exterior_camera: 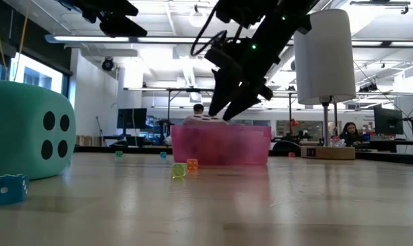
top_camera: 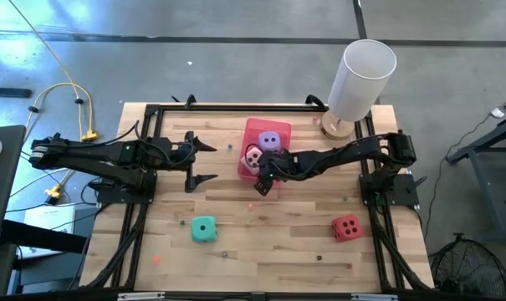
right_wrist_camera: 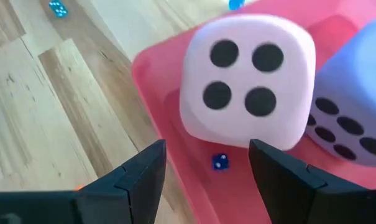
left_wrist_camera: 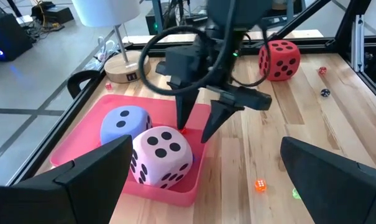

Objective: Pick & Place Dice
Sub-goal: Put the small green die into the red bin

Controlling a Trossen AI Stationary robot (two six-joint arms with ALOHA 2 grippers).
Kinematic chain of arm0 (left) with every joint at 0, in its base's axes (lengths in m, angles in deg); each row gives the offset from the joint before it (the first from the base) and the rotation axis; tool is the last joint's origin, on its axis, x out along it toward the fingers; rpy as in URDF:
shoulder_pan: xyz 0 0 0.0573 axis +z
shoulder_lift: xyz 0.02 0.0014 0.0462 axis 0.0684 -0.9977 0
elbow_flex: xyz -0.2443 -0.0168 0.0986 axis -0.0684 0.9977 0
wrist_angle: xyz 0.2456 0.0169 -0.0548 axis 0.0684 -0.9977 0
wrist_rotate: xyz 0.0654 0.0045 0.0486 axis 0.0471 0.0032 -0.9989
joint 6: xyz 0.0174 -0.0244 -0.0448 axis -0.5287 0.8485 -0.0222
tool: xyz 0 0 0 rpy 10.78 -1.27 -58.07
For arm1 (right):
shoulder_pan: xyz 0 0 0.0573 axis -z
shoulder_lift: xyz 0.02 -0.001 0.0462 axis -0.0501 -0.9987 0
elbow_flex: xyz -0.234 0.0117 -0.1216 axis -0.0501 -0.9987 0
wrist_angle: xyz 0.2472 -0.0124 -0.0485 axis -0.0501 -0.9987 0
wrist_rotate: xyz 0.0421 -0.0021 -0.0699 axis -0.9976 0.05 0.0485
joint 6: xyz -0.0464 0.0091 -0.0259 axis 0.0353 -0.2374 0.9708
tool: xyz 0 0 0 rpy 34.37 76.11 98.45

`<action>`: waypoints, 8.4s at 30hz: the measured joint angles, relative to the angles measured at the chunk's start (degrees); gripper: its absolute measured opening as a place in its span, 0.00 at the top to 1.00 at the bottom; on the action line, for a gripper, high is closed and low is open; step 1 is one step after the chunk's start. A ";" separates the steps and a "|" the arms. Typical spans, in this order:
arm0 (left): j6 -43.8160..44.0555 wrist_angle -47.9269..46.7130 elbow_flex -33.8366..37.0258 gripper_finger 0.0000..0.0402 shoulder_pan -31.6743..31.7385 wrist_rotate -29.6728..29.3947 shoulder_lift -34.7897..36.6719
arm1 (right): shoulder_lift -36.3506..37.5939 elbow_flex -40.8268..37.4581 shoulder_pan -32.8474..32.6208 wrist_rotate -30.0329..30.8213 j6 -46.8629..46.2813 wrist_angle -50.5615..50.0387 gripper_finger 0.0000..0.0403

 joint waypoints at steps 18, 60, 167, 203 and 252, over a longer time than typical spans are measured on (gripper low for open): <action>-5.06 -5.71 0.00 0.01 3.59 -8.69 0.00 | 9.54 0.04 -12.08 27.60 -0.75 -7.07 0.45; 14.61 18.90 23.98 0.01 41.26 16.41 -7.83 | 8.80 0.00 -22.69 29.88 -10.76 -3.28 0.45; 32.83 25.93 23.88 0.89 21.57 -14.49 -39.08 | 8.80 0.00 -27.87 12.54 -3.19 5.16 0.45; 25.30 49.38 -2.96 0.88 18.77 10.19 -45.02 | 1.34 -0.02 -36.09 15.72 13.45 19.48 0.45; 14.76 53.22 -4.04 0.62 20.18 9.88 -52.22 | 1.19 -0.02 -42.44 18.20 2.46 22.84 0.45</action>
